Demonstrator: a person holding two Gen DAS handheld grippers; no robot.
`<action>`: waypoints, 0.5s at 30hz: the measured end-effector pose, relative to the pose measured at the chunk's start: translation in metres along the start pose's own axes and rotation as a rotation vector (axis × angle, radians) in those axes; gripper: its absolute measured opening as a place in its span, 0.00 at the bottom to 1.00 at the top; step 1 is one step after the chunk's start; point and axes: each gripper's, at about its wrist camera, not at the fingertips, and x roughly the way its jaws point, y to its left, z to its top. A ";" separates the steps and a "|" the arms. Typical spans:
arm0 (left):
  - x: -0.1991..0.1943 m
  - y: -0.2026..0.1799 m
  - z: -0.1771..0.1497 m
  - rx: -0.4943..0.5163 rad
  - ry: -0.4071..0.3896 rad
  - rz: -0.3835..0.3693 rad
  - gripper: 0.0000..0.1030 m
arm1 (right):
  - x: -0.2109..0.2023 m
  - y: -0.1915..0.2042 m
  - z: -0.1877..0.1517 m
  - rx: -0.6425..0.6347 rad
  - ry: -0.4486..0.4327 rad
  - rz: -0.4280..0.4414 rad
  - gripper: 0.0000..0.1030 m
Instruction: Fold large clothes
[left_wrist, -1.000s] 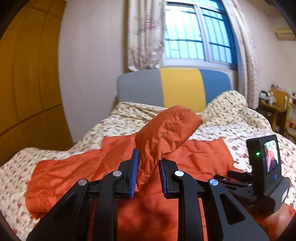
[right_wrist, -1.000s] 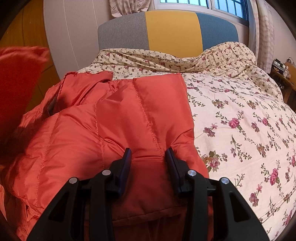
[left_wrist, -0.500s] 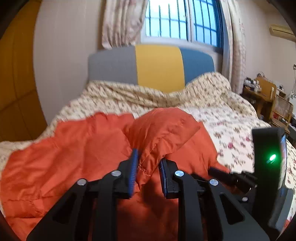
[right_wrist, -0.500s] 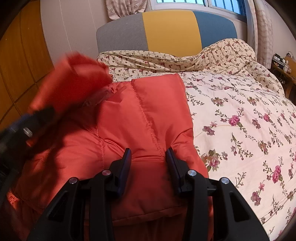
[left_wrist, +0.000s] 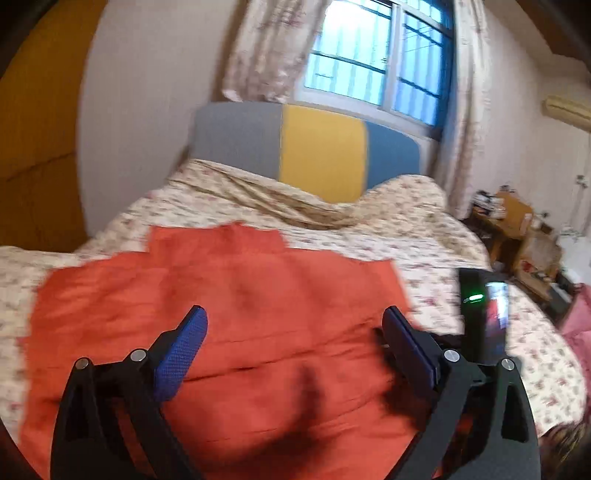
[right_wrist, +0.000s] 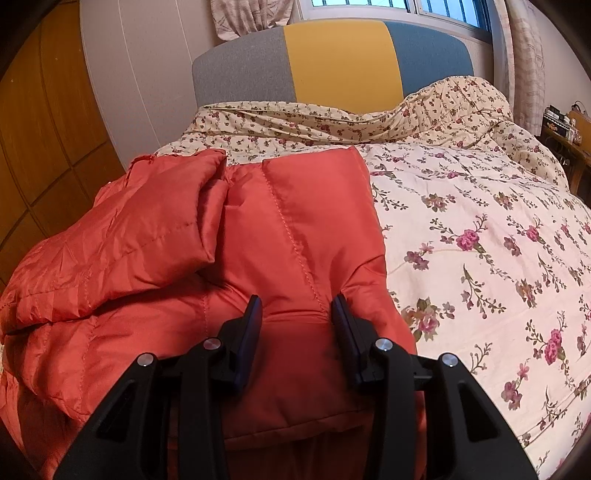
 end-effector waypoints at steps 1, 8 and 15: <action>-0.006 0.017 0.001 -0.014 -0.004 0.055 0.92 | -0.001 -0.001 0.000 -0.004 -0.003 -0.002 0.42; -0.001 0.130 -0.005 -0.214 0.072 0.360 0.92 | -0.041 0.008 0.003 -0.020 -0.173 -0.108 0.58; 0.014 0.152 -0.027 -0.250 0.130 0.356 0.92 | -0.059 0.072 0.042 -0.167 -0.240 0.017 0.56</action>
